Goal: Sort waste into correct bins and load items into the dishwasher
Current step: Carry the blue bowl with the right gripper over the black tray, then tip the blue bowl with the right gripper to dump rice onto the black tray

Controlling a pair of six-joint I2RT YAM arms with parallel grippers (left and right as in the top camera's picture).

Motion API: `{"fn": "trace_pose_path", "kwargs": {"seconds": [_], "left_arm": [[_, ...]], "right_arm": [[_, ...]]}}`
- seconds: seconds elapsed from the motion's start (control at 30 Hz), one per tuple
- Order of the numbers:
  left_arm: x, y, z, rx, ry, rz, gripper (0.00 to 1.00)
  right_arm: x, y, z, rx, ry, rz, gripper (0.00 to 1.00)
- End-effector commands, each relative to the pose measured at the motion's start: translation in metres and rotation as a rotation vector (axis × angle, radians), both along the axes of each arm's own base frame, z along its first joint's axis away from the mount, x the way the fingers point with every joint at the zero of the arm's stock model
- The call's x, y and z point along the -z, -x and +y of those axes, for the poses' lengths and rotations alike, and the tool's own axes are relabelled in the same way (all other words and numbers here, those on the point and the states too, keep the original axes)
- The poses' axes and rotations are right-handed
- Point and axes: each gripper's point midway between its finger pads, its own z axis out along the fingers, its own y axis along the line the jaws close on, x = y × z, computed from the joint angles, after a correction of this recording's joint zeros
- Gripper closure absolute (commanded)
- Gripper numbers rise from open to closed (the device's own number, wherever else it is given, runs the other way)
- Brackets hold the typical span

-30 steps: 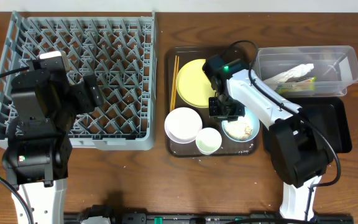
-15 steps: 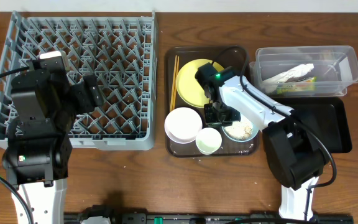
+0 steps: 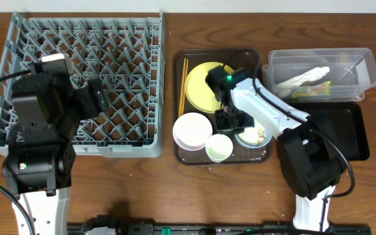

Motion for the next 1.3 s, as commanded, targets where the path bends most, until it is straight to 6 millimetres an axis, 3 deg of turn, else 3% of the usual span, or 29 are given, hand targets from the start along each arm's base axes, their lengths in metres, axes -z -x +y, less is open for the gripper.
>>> {"fn": "trace_pose_path", "kwargs": {"seconds": [0.0, 0.23, 0.4, 0.5, 0.67, 1.03, 1.27], "left_arm": [[-0.01, -0.001, -0.001, 0.007, -0.011, -0.022, 0.11], [-0.01, -0.001, -0.001, 0.007, -0.011, -0.022, 0.1], [-0.01, -0.001, -0.001, 0.007, -0.011, -0.022, 0.11], [-0.01, -0.001, -0.001, 0.007, -0.011, -0.022, 0.1], [-0.01, -0.001, -0.001, 0.007, -0.011, -0.022, 0.11], [-0.01, -0.001, -0.001, 0.007, -0.011, -0.022, 0.1], [-0.01, -0.001, -0.001, 0.007, -0.011, -0.022, 0.11]], "right_arm": [[-0.045, -0.013, 0.011, -0.042, -0.101, -0.088, 0.99], [-0.095, -0.009, 0.011, -0.069, -0.294, -0.128, 0.99], [-0.127, -0.01, -0.021, -0.055, -0.351, -0.188, 0.99], [-0.137, -0.006, -0.045, -0.023, -0.382, -0.211, 0.99], [-0.134, 0.006, -0.088, 0.044, -0.465, -0.249, 0.99], [-0.12, -0.005, -0.132, 0.161, -0.887, -0.469, 0.99], [-0.113, -0.007, -0.157, 0.267, -1.037, -0.594, 0.99]]}}
